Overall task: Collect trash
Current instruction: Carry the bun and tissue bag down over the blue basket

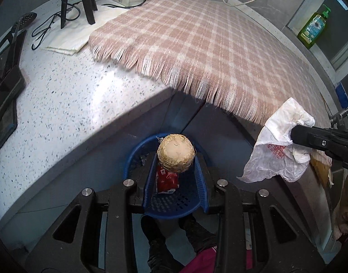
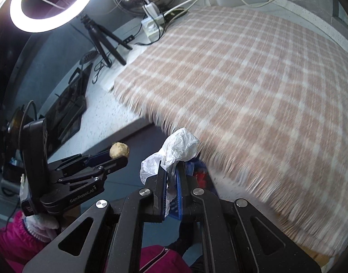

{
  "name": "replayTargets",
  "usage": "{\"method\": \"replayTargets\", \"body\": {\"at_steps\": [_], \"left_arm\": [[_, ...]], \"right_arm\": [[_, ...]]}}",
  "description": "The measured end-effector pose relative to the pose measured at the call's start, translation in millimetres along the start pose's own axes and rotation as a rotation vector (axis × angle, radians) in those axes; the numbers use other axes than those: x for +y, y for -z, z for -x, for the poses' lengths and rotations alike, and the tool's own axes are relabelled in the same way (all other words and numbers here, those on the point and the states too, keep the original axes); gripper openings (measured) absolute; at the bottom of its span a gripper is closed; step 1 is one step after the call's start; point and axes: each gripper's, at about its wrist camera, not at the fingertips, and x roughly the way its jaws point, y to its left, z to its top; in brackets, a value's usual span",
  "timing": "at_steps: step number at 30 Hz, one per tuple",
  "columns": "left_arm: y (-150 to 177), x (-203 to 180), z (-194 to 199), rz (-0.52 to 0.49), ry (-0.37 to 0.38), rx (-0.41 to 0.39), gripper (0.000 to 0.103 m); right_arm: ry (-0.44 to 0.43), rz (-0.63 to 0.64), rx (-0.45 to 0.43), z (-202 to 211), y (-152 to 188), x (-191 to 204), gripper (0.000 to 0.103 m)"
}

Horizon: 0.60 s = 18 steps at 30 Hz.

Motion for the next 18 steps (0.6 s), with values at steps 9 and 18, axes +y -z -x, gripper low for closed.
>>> {"method": "replayTargets", "body": {"at_steps": [9,18], "left_arm": [[27,15,-26,0.003,-0.006,0.079,0.033],[40,17,-51,-0.011,-0.016,0.125,0.033]], "right_arm": [[0.043,0.039,0.076,-40,30,22,0.006],[0.080,0.032,0.143,-77,46,24,0.006]]}}
